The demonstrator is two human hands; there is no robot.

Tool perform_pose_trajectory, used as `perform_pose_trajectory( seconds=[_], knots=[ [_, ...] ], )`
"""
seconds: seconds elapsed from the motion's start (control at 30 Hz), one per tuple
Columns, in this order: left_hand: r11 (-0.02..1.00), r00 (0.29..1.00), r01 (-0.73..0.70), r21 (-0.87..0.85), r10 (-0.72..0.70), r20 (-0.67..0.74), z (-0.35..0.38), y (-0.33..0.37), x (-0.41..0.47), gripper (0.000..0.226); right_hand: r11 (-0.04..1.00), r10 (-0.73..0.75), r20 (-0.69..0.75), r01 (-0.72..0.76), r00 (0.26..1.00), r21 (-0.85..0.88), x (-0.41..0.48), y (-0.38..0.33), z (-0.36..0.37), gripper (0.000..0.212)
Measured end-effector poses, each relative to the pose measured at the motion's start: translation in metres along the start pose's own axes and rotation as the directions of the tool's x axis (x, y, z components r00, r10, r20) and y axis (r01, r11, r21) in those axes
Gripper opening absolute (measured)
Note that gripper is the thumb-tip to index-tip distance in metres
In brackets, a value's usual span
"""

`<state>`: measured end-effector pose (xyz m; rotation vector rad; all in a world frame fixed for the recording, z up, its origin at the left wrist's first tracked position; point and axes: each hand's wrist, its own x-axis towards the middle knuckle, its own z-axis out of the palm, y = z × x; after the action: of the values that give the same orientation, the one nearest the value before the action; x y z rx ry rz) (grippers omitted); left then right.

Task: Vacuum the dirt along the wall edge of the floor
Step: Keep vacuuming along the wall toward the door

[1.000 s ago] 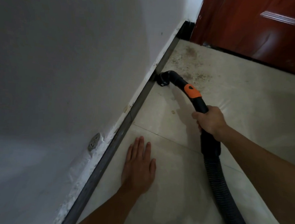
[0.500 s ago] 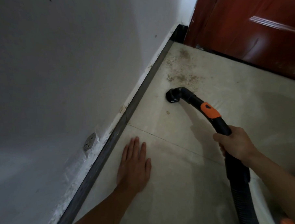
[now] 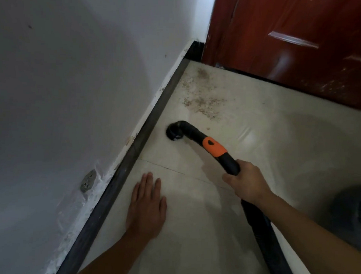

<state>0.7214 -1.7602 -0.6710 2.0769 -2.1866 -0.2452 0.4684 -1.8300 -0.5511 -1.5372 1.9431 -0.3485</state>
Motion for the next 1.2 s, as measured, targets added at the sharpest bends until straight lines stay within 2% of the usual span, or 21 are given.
perform_pose_trajectory(
  seconds=[0.2,0.37,0.47,0.6,0.87,1.1,1.2],
  knots=[
    [0.999,1.0,0.003,-0.033,-0.003,0.018,0.002,0.01,0.045,0.058,0.966,0.257,-0.256,-0.24,0.932,0.096,-0.02,0.09,-0.041,0.014],
    [0.987,0.992,0.127,-0.102,-0.127,0.004,-0.002,0.033,0.126,0.05,0.938,0.322,-0.295,-0.262,0.9,0.226,0.035,0.095,-0.064,0.014],
    [0.981,0.982,0.168,-0.099,-0.176,-0.075,0.01,0.035,0.155,0.049,0.942,0.285,-0.25,-0.222,0.925,0.253,0.057,0.083,-0.069,0.012],
    [0.979,0.968,0.193,-0.062,-0.201,-0.153,0.021,0.036,0.158,0.052,0.975,0.193,-0.198,-0.165,0.961,0.152,0.055,0.076,-0.051,0.013],
    [0.973,0.969,0.232,-0.001,-0.231,-0.092,0.016,0.039,0.158,0.058,0.983,0.151,-0.195,-0.126,0.969,0.135,0.096,0.043,-0.048,0.015],
    [0.968,0.967,0.248,0.029,-0.246,-0.066,0.011,0.041,0.158,0.06,0.988,0.108,-0.078,-0.099,0.991,0.119,0.08,0.035,-0.037,0.014],
    [0.967,0.967,0.252,0.021,-0.251,-0.053,0.01,0.041,0.158,0.061,0.99,0.111,-0.11,-0.1,0.988,0.103,0.089,0.033,-0.039,0.016]
  ],
)
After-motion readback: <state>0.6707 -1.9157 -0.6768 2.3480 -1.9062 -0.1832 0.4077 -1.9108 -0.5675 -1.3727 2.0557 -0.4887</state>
